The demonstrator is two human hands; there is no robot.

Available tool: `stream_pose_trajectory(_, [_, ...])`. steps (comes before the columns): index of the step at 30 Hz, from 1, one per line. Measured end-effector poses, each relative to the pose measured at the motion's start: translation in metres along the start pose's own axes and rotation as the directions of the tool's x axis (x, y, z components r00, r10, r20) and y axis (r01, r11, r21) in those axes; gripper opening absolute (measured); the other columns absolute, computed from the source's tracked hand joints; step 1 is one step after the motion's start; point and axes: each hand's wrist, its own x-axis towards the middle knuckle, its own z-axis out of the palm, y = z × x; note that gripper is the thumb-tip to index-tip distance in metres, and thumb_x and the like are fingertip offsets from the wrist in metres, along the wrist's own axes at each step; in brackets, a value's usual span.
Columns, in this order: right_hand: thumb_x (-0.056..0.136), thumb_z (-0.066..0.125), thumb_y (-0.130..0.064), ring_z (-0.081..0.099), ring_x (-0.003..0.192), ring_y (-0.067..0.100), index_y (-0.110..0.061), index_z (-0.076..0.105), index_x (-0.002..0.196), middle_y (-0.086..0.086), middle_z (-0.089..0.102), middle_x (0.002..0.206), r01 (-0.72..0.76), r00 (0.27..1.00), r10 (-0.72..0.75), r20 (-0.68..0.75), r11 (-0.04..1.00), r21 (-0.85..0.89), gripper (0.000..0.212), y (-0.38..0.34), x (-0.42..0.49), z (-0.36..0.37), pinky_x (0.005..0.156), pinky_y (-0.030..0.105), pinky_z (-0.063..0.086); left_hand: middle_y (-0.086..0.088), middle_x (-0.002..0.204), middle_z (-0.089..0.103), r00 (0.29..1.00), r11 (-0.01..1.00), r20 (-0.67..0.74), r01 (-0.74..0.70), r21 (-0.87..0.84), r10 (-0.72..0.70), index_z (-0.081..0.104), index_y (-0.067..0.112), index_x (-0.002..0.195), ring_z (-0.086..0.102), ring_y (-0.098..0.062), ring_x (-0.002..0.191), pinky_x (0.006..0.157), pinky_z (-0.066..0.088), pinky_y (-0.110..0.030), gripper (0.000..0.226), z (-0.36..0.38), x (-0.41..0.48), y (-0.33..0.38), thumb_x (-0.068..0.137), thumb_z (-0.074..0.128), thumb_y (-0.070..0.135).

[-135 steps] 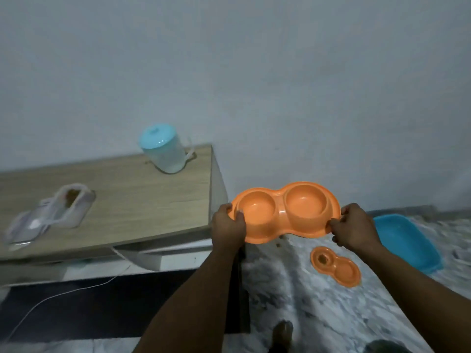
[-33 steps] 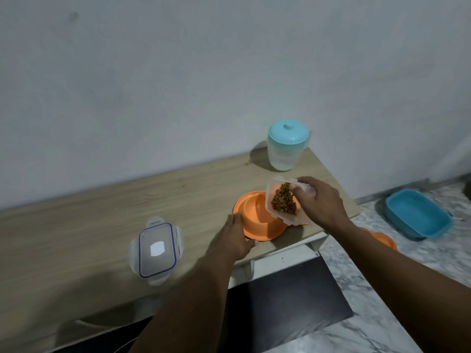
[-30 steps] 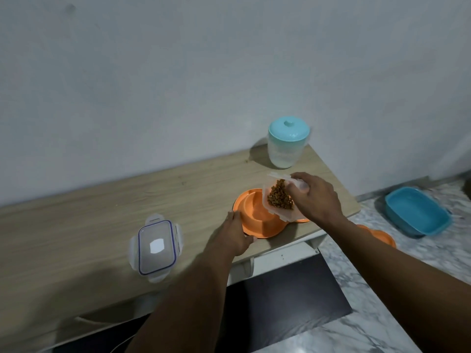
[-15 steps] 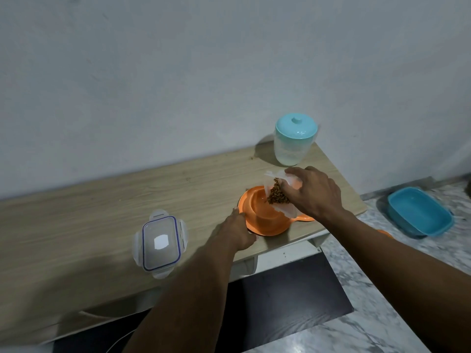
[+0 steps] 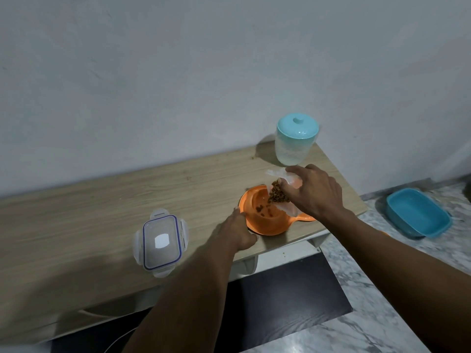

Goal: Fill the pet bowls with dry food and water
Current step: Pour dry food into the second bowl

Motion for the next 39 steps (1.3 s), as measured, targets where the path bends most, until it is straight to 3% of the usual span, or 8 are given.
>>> stream_pose_trajectory(18, [0.089,0.053,-0.063,0.065,0.106,0.031,-0.03,0.061,0.134,0.004,0.065,0.127,0.0,1.0,0.0,-0.015,1.0,0.0,0.056,0.002,-0.001,-0.002,0.078,0.037,0.046,-0.001,0.163,0.014,0.999,1.0,0.034,0.018,0.022,-0.018,0.032,0.022,0.148,0.04,-0.026,0.138,0.107,0.041,-0.044,0.083,-0.002,-0.001,0.001,0.077,0.071,0.043])
stream_pose_trajectory(31, [0.088,0.052,-0.066,0.066,0.101,0.029,-0.031,0.062,0.132,0.004,0.066,0.12,-0.01,0.999,0.011,-0.031,1.0,0.019,0.057,0.006,0.001,0.002,0.077,0.039,0.052,-0.003,0.164,0.012,0.999,1.0,0.044,-0.005,0.007,0.004,0.031,0.019,0.15,0.038,-0.027,0.139,0.109,0.039,-0.041,0.084,-0.007,-0.004,0.003,0.08,0.072,0.04])
stream_pose_trajectory(35, [0.086,0.052,-0.067,0.065,0.103,0.029,-0.034,0.063,0.13,0.004,0.067,0.117,-0.079,0.997,0.08,-0.006,0.994,0.08,0.056,0.012,0.003,0.003,0.081,0.042,0.053,-0.003,0.164,0.012,0.999,1.0,0.055,0.002,-0.005,-0.002,0.029,0.02,0.151,0.037,-0.027,0.139,0.11,0.039,-0.041,0.086,-0.008,-0.004,0.003,0.079,0.073,0.04])
stream_pose_trajectory(39, [0.086,0.052,-0.065,0.064,0.114,0.029,-0.033,0.065,0.128,0.004,0.07,0.125,-0.213,0.976,0.216,0.015,0.945,0.246,0.054,0.025,0.001,0.001,0.091,0.047,0.053,-0.002,0.164,0.013,0.998,1.0,0.064,0.003,-0.027,-0.002,0.028,0.021,0.151,0.04,-0.027,0.137,0.108,0.04,-0.042,0.087,-0.008,-0.004,0.002,0.078,0.072,0.04])
